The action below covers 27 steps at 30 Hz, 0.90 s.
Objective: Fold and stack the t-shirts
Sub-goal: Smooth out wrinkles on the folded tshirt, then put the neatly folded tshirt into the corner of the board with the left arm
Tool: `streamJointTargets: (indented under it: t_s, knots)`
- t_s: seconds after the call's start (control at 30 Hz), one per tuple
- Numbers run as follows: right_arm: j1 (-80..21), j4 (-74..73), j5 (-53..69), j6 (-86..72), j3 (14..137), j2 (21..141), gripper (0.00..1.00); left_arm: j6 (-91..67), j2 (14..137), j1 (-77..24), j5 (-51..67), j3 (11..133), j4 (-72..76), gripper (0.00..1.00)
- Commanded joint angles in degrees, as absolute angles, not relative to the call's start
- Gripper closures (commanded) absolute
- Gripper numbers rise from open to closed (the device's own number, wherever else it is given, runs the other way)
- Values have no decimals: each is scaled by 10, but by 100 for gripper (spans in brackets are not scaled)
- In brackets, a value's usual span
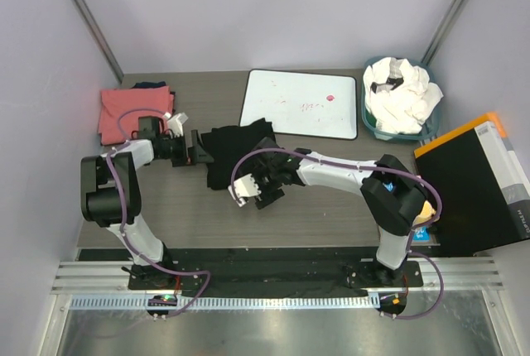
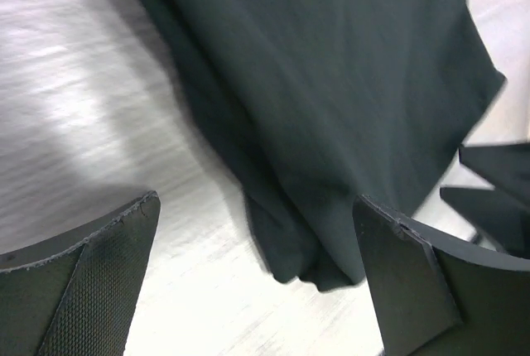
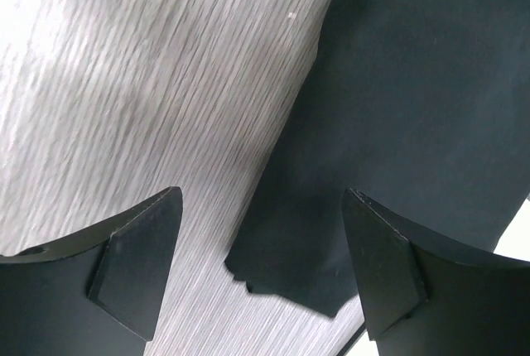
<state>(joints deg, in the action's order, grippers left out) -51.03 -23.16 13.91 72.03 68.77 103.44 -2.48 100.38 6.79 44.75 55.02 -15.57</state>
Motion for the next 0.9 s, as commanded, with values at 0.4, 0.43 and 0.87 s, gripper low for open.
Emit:
streamJointTargets:
  t_s: [0.4, 0.43, 0.87]
  knots:
    - [-523, -117, 137, 741, 742, 1110, 17, -96, 1017, -16, 267, 598, -159, 0]
    - [-524, -116, 138, 740, 743, 1110, 17, -101, 1017, -27, 265, 599, -160, 0]
    - [-523, -96, 128, 734, 729, 1107, 17, -221, 1010, -51, 291, 550, -91, 0]
